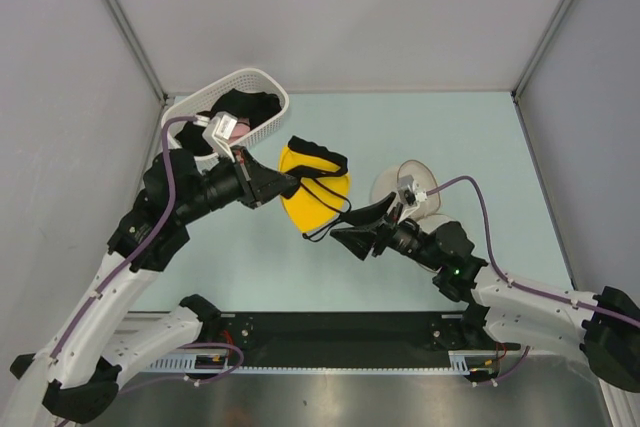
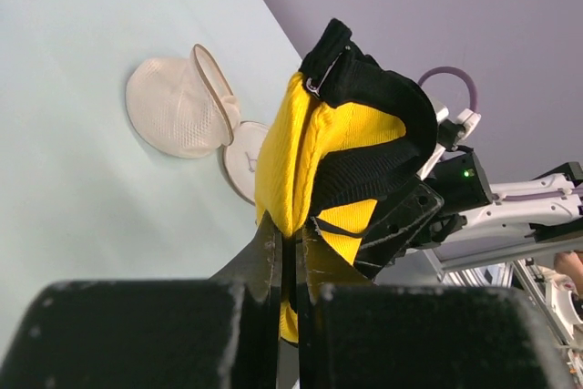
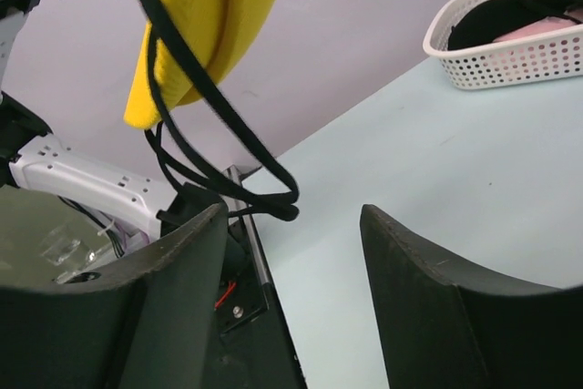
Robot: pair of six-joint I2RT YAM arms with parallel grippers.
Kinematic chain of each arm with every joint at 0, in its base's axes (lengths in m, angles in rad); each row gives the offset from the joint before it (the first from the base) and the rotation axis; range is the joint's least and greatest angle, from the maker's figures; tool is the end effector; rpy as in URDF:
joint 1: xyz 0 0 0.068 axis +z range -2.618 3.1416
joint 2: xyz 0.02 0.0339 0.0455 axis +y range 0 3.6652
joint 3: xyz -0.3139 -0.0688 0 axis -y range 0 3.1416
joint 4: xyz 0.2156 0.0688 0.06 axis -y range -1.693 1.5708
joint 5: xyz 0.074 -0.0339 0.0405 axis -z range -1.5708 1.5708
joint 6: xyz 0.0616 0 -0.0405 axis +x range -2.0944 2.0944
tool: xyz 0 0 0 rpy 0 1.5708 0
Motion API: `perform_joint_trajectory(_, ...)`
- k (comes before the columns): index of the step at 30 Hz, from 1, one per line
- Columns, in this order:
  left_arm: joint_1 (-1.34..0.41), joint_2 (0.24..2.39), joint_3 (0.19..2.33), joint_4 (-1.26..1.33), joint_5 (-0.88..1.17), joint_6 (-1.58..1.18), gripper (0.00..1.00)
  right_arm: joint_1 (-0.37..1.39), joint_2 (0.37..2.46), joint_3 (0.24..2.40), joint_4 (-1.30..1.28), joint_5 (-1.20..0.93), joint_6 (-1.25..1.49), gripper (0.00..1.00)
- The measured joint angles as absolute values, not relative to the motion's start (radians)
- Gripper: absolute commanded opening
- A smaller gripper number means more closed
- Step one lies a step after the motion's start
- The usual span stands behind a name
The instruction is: Place the bra in the laundry bag and zip it closed
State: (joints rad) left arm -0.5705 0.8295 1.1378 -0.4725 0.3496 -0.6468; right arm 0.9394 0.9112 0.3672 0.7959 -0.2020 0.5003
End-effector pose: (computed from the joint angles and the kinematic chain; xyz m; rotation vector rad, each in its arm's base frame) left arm 0.0941 -0.0855 0.4461 0.2074 1.8692 -1.1712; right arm 0.0923 0.1472 0.3348 -0.4982 1.3668 1.3367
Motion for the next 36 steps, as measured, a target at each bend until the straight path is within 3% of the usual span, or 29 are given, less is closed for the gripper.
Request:
perform_joint_trajectory(4, -0.570, 0.821, 1.127, -0.461, 0.359, -0.661, 0.00, 0.941, 0.932, 0.357, 0.850, -0.176, 0.527, 0.59)
perform_joint_trajectory(5, -0.570, 0.818, 1.126, -0.456, 0.363, -0.665, 0.00, 0.941, 0.937, 0.357, 0.865, -0.173, 0.532, 0.51)
perform_joint_trajectory(10, -0.570, 0.808, 1.124, -0.439, 0.371, -0.682, 0.00, 0.942, 0.970, 0.357, 0.925, -0.173, 0.559, 0.34)
perform_joint_trajectory(15, -0.570, 0.797, 1.117, -0.428, 0.370, -0.691, 0.00, 0.949, 0.988, 0.357, 0.957, -0.173, 0.577, 0.33)
perform_joint_trajectory(19, -0.570, 0.795, 1.109, -0.427, 0.371, -0.700, 0.00, 0.952, 0.988, 0.355, 0.977, -0.173, 0.584, 0.40)
perform_joint_trajectory(21, -0.570, 0.796, 1.106, -0.427, 0.371, -0.701, 0.00, 0.952, 0.989, 0.355, 0.981, -0.172, 0.584, 0.38)
perform_joint_trajectory(24, -0.570, 0.794, 1.105, -0.427, 0.371, -0.705, 0.00, 0.952, 1.002, 0.355, 0.992, -0.174, 0.585, 0.19)
perform_joint_trajectory(25, -0.570, 0.792, 1.103, -0.426, 0.371, -0.707, 0.00, 0.953, 1.009, 0.356, 0.994, -0.175, 0.586, 0.01)
perform_joint_trajectory(31, -0.570, 0.782, 1.092, -0.426, 0.364, -0.707, 0.00, 0.953, 1.016, 0.356, 0.983, -0.185, 0.597, 0.00)
perform_joint_trajectory(36, -0.569, 0.779, 1.029, -0.414, 0.296, -0.687, 0.00, 0.953, 0.894, 0.357, 0.799, -0.186, 0.636, 0.00)
